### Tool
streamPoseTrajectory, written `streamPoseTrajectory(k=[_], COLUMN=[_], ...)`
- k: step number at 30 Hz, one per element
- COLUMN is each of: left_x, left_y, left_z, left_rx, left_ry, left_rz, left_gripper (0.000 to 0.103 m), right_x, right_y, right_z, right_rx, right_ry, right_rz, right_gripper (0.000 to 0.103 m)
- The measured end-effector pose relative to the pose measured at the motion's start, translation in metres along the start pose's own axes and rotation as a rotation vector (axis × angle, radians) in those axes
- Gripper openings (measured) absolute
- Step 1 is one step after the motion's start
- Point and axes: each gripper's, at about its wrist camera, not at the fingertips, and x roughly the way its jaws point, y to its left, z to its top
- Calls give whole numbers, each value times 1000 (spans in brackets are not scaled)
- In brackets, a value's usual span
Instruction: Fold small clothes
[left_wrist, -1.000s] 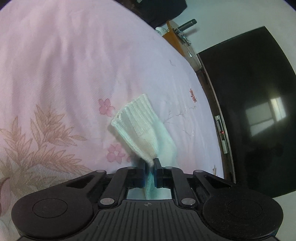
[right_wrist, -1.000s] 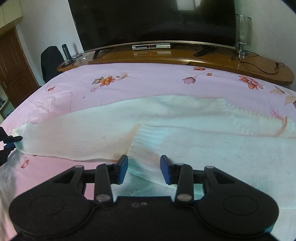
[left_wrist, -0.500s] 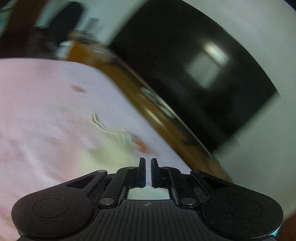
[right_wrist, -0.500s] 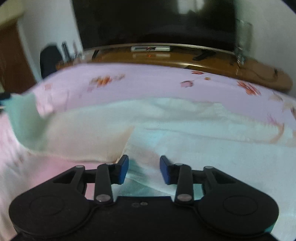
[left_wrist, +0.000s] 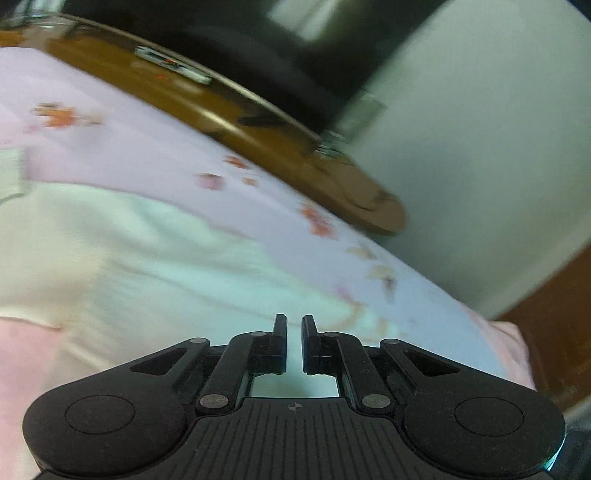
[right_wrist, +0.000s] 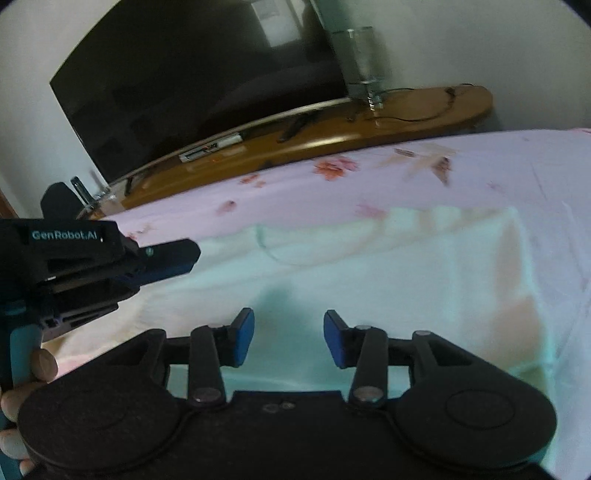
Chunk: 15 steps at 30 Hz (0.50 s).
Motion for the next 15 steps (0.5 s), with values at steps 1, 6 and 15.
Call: streamPoseTrajectory(k=[1, 6, 15], left_x=[-5, -55, -130], left_y=[10, 73, 195], left_z=[4, 32, 62], left_rx=[-22, -64, -206], left_ry=[1, -93, -186], left_rz=[28, 243, 482], left_gripper=[6, 6, 7], right_x=[1, 18, 90], right_y=[-2, 31, 153], right_z=[-2, -2, 0], right_rx=[23, 17, -79], right_ry=[9, 38, 170], right_rz=[23, 125, 285], right_gripper=[46, 48, 48])
